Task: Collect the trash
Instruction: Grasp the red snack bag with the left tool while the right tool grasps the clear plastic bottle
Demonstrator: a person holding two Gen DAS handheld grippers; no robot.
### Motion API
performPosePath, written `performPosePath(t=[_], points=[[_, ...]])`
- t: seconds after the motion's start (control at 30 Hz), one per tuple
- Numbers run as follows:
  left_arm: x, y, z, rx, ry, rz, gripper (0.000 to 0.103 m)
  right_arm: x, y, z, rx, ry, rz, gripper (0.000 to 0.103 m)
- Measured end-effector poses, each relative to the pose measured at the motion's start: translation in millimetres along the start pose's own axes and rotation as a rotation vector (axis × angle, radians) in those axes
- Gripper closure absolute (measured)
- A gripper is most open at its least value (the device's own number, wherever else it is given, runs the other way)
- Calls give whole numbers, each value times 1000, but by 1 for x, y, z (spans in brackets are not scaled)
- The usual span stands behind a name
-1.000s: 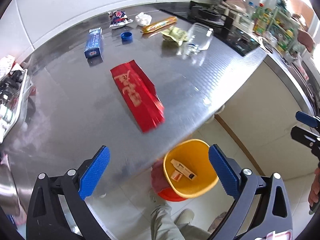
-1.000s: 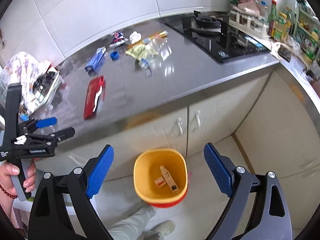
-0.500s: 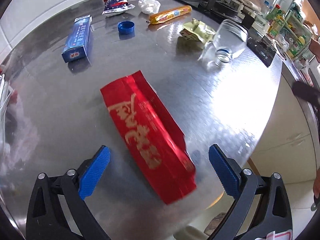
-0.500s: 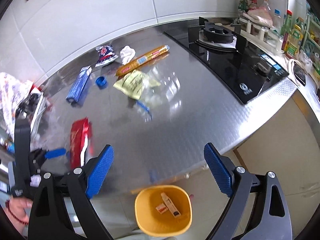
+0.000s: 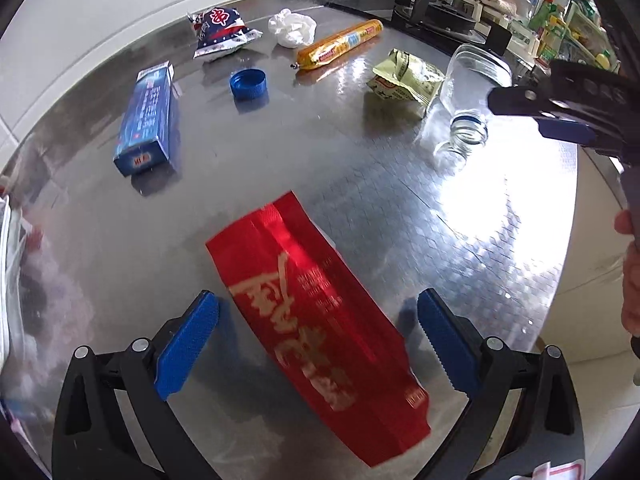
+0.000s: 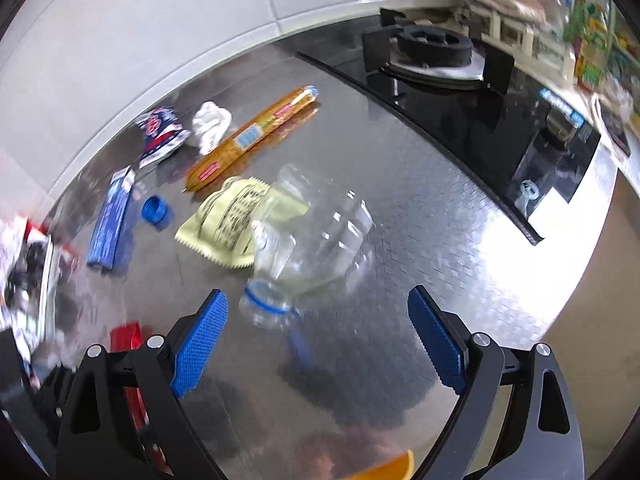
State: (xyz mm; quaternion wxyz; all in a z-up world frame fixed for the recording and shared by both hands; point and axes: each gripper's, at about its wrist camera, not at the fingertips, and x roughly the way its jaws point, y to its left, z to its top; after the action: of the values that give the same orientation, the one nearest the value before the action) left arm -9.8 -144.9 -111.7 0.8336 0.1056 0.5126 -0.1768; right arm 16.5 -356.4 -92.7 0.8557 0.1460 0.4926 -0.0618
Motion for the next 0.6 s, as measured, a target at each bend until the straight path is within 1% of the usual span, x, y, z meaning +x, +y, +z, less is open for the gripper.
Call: performPosePath(t=[0.1, 0.2, 0.33, 0.37, 0.43, 0.53, 0.6], points=[[2, 1, 4, 14, -2, 10, 5, 15, 2, 6, 32, 15, -11, 12], [4, 3, 9, 20, -4, 9, 5, 27, 5, 12, 34, 19, -36, 12], [6, 4, 12, 25, -7, 11, 4, 39, 8, 19, 33, 25, -45, 13], [6, 5, 12, 25, -8, 11, 5, 39, 7, 19, 31, 22, -36, 16], [6, 5, 13, 27, -11, 12, 6, 38, 7, 20, 13, 10, -26, 33], [3, 7, 13, 24, -19, 16, 15, 37, 6, 20, 4, 3, -15, 37], [2, 10, 16, 20, -23, 18, 29, 33, 5, 19, 0, -7, -11, 40]])
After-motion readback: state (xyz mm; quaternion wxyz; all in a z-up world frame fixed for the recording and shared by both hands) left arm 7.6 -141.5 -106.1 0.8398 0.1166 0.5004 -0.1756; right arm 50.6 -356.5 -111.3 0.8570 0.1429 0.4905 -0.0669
